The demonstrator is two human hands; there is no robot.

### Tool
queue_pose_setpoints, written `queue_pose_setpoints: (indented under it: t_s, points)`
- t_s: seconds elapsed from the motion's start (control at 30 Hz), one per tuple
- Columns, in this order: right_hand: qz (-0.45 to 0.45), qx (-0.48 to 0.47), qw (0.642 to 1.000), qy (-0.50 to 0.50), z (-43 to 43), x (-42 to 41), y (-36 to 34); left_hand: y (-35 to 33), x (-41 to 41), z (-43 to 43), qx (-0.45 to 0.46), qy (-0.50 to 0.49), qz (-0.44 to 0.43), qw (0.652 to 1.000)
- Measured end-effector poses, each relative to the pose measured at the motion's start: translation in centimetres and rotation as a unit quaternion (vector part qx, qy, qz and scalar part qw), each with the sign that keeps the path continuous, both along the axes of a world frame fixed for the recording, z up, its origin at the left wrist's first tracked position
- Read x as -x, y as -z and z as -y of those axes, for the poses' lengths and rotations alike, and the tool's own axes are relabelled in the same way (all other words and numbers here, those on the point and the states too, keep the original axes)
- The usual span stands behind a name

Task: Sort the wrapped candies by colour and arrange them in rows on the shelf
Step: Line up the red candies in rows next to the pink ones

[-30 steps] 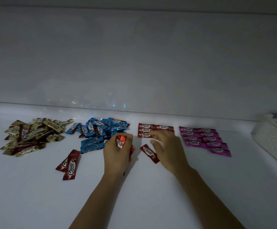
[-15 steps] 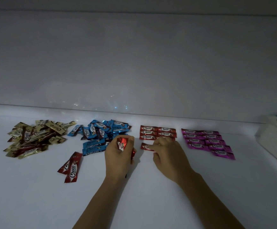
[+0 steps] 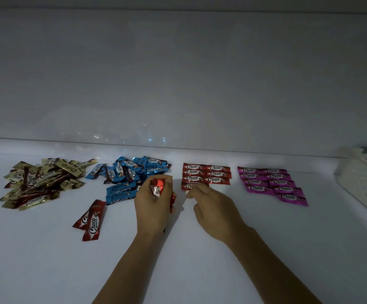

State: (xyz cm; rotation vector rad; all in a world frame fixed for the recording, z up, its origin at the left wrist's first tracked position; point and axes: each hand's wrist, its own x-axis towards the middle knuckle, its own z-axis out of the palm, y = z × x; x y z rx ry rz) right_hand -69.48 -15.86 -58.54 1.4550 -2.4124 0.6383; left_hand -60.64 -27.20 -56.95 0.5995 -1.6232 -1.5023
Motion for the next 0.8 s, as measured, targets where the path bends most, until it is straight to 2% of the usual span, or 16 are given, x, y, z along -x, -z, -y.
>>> queue_pose_setpoints:
  t_s: [0.2, 0.3, 0.33, 0.37, 0.43, 0.47, 0.63, 0.8]
  points:
    - [0.021, -0.015, 1.000, -0.009, 0.0, 0.1, 0.4, -0.1, -0.1, -0.2, 0.008, 0.001, -0.005, 1.000]
    - [0.022, 0.032, 0.999, -0.014, 0.4, 0.1, 0.0, -0.1, -0.1, -0.2, 0.020, 0.002, -0.001, 1.000]
    - [0.049, 0.065, 0.996, -0.024, 0.5, -0.2, -0.4, -0.1, -0.1, -0.2, 0.022, 0.000, -0.003, 1.000]
    - [0.115, 0.088, 0.989, -0.038, 0.5, -0.6, -0.9, -0.2, -0.1, -0.1, 0.020, -0.003, -0.007, 1.000]
    - [0.292, 0.103, 0.948, -0.072, 0.9, -2.0, -1.7, -0.4, -0.1, 0.1, -0.005, -0.020, -0.014, 1.000]
    - [0.353, 0.098, 0.927, -0.083, 1.1, -2.6, -1.9, -0.4, -0.1, 0.2, -0.030, -0.027, -0.019, 0.999]
    - [0.418, 0.104, 0.896, -0.111, 1.9, -3.5, -1.9, -0.8, 0.0, 0.8, -0.191, -0.027, -0.058, 0.979]
    - [0.427, 0.124, 0.890, -0.103, 2.3, -3.6, -1.6, -1.5, -0.1, 0.0, -0.240, 0.067, -0.101, 0.963]
